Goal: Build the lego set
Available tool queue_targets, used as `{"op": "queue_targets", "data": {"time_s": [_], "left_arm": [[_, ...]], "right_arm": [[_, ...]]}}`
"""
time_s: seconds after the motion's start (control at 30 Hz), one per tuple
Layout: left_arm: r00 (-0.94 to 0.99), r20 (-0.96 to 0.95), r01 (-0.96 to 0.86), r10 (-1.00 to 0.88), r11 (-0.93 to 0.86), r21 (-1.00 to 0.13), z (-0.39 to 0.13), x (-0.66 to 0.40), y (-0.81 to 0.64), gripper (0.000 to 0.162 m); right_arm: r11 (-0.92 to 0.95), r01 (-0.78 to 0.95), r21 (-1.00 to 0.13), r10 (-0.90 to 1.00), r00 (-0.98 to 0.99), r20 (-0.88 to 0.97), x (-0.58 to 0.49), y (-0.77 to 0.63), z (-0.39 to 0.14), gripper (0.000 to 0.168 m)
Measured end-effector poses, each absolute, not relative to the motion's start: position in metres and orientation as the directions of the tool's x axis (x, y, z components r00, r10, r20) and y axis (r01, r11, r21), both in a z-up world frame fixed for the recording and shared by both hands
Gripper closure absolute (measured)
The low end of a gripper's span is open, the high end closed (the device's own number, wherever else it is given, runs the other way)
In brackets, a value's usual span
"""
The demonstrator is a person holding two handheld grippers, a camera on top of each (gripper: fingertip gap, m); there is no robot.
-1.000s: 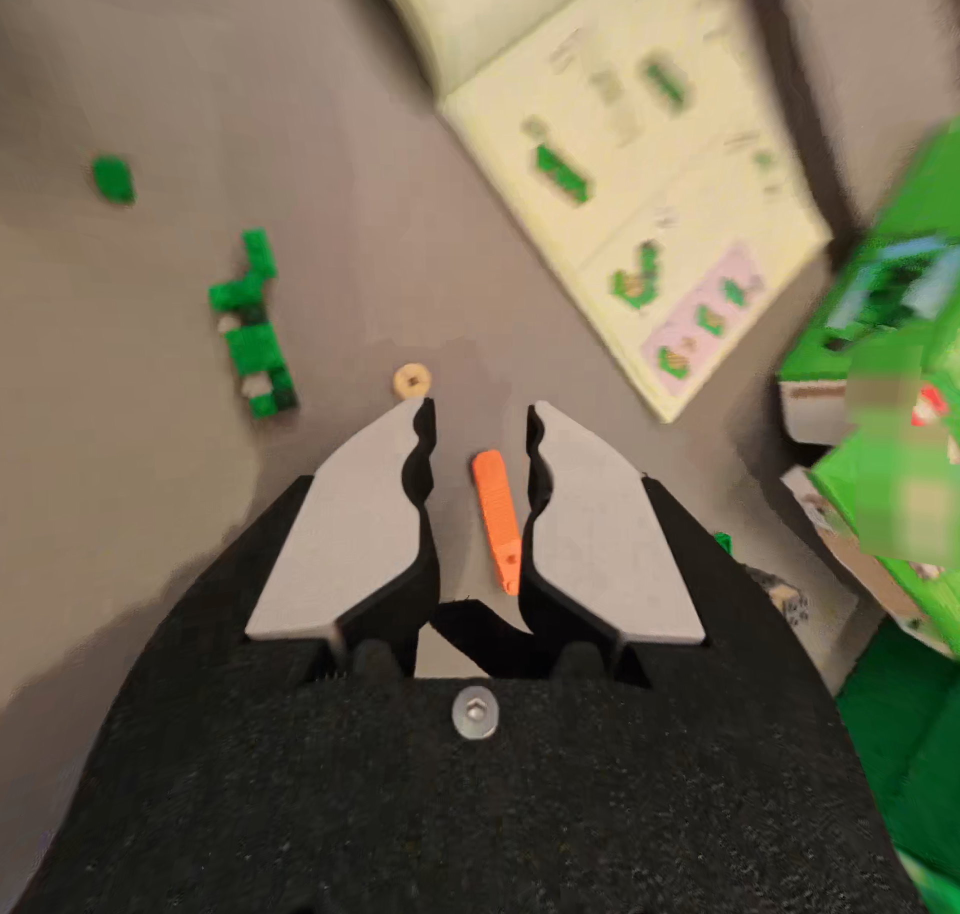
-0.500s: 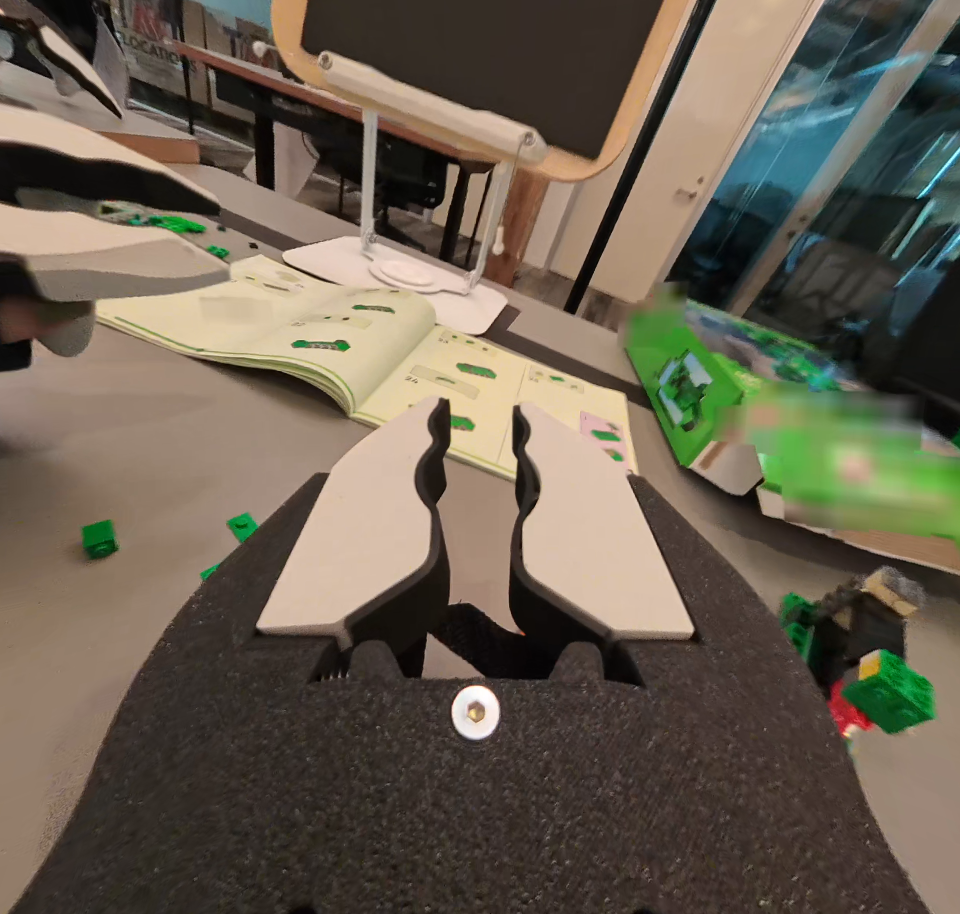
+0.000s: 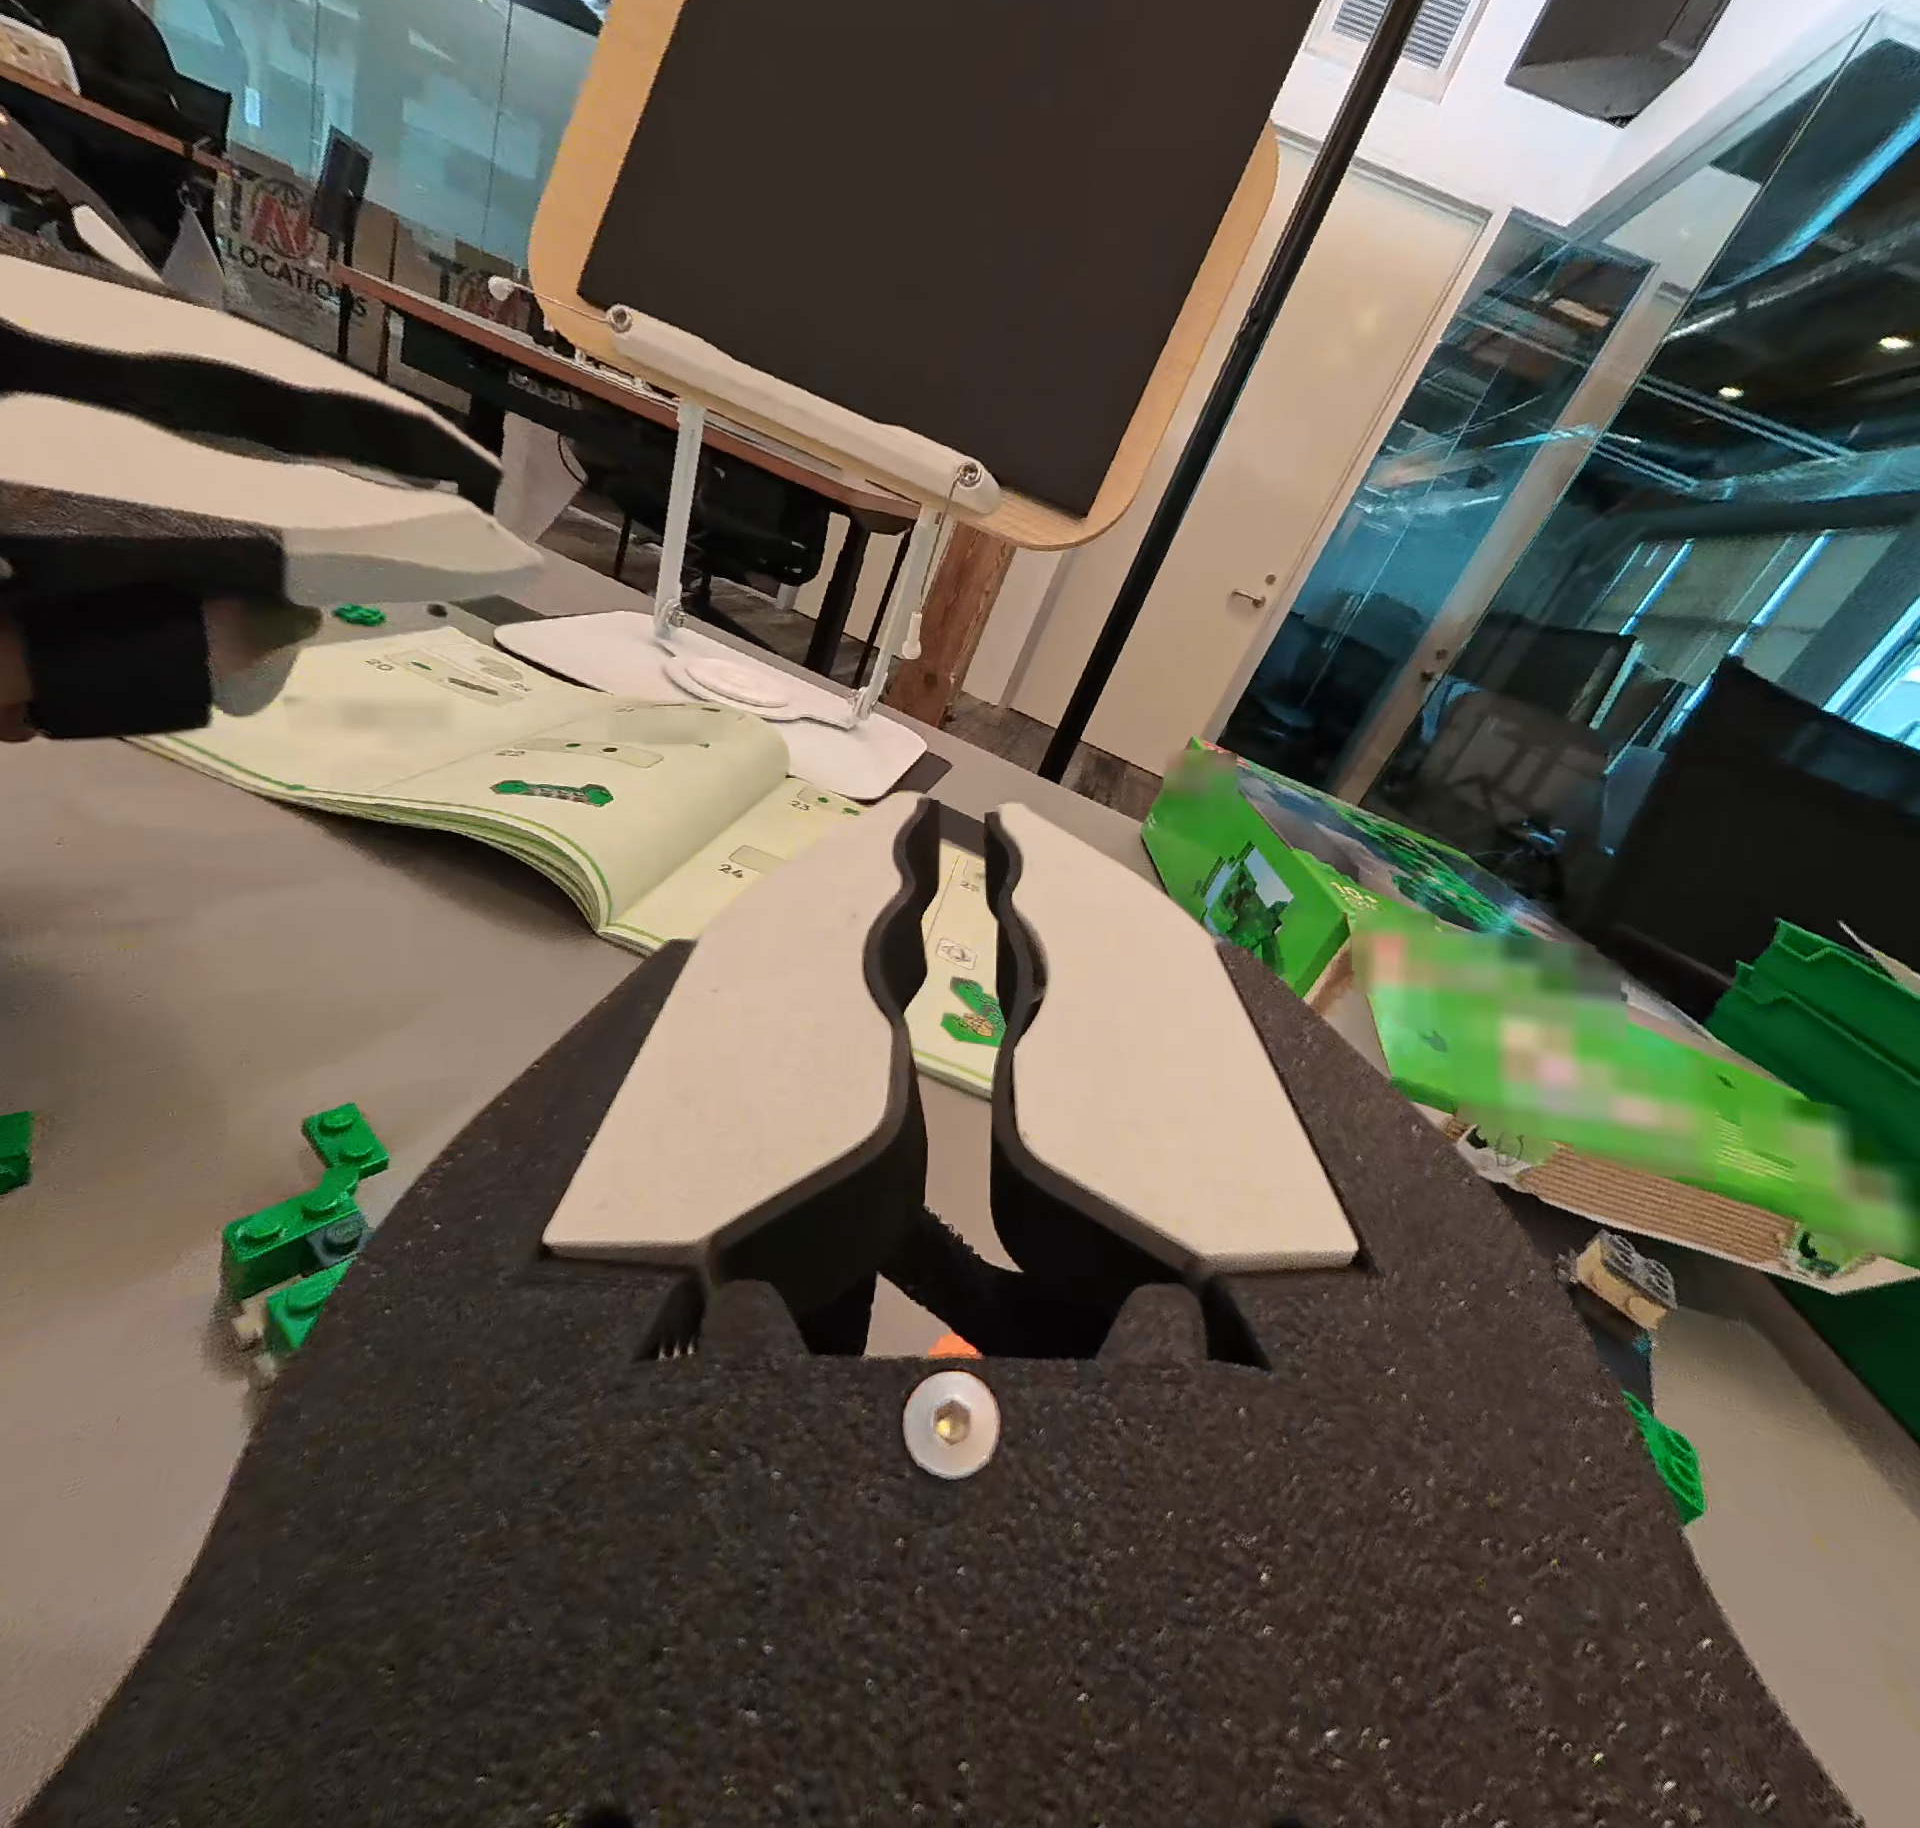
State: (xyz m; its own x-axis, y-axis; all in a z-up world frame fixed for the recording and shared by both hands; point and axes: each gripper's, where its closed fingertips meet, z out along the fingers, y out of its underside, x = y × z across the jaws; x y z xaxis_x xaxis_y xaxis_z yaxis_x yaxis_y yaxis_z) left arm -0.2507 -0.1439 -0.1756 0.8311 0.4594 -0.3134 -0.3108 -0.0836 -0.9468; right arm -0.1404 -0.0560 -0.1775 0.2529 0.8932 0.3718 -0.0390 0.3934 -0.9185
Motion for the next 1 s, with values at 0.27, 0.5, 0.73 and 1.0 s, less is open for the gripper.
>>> {"op": "queue_targets", "data": {"time_s": [0.27,0.5,0.73,1.0], "left_arm": [[0.846,-0.310,-0.320,0.433,-0.051,-0.946,-0.173,-0.250,-0.138,0.132],[0.862,-0.284,-0.308,0.420,-0.011,-0.951,-0.168,-0.248,-0.138,0.133],[0.893,-0.221,-0.257,0.392,0.041,-0.966,-0.165,-0.246,-0.136,0.135],[0.877,-0.222,-0.264,0.426,0.041,-0.964,-0.164,-0.248,-0.136,0.131]], "right_arm": [[0.420,-0.048,-0.906,0.871,0.302,0.387,-0.138,-0.046,-0.172,0.162],[0.408,-0.047,-0.912,0.883,0.275,0.381,-0.141,-0.051,-0.173,0.164],[0.390,-0.055,-0.919,0.888,0.289,0.359,-0.140,-0.047,-0.173,0.166],[0.453,-0.091,-0.887,0.821,0.429,0.376,-0.147,-0.023,-0.157,0.158]]}}
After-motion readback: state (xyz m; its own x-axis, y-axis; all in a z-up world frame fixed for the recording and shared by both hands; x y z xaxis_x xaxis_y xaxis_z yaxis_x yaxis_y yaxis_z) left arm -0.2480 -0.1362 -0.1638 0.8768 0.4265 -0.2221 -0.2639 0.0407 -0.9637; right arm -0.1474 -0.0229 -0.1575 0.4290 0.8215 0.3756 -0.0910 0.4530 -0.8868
